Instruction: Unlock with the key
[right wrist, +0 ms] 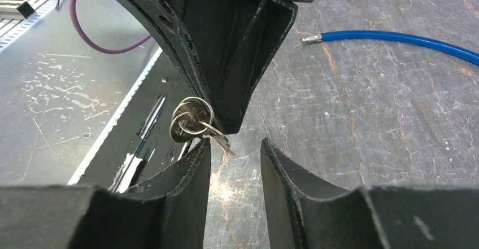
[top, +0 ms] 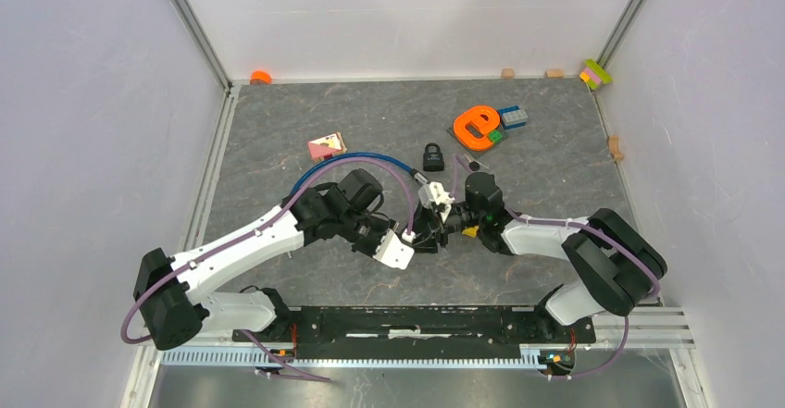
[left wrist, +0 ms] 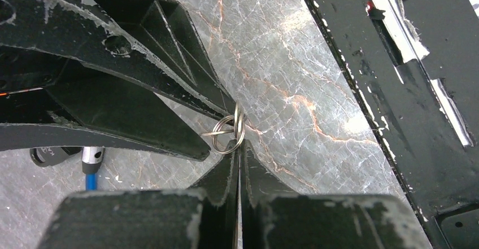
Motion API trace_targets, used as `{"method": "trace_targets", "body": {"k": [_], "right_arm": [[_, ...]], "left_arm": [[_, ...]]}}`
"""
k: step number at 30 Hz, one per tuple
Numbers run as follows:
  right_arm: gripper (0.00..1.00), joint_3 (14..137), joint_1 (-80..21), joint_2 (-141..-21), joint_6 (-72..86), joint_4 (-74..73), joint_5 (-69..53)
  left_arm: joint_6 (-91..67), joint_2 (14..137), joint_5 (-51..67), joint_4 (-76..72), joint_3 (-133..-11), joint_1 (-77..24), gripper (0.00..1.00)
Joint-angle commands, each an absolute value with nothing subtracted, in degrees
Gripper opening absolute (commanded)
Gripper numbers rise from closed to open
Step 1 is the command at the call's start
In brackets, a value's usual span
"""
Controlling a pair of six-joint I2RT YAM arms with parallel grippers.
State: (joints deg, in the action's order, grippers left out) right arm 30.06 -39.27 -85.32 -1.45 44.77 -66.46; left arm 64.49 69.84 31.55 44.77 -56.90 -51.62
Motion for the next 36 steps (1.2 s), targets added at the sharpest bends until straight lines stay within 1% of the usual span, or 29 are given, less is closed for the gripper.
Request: {"method": "trace_targets", "body": {"k": [1, 9, 16, 22, 29, 32, 36], "right_arm": [[0.41, 31.5, -39.6, -86.0, 2.3, 51.2, -68.5], [0.36, 31.2, -39.9, -86.7, 2.7, 51.3, -69.2], [0.29, 30.9, -40.1, -87.5, 2.6, 51.0, -69.6], [0.28, 30.7, -40.2, -87.9, 2.7, 51.0, -69.7], [0.18, 30.8, -40.1, -87.6, 1.8, 49.6, -69.7], [0.14, 31.5, -40.1, -87.2, -1.4, 45.5, -69.4], [0.09, 33.6, -40.0, -86.4, -9.8, 35.2, -68.2]], "left_arm": [[65.9, 68.1, 31.1, 41.8, -56.3, -51.9, 0.02], [65.6, 67.7, 30.8, 41.0, -56.1, -51.9, 0.02], [65.0, 67.3, 30.6, 40.2, -55.8, -51.9, 0.02], [64.6, 67.1, 30.4, 39.7, -55.5, -51.9, 0.02], [64.4, 66.5, 30.1, 39.2, -54.9, -51.9, 0.02], [64.5, 66.3, 29.9, 39.3, -54.6, -51.8, 0.02], [64.5, 65.7, 29.5, 39.2, -54.1, -51.9, 0.02]]}}
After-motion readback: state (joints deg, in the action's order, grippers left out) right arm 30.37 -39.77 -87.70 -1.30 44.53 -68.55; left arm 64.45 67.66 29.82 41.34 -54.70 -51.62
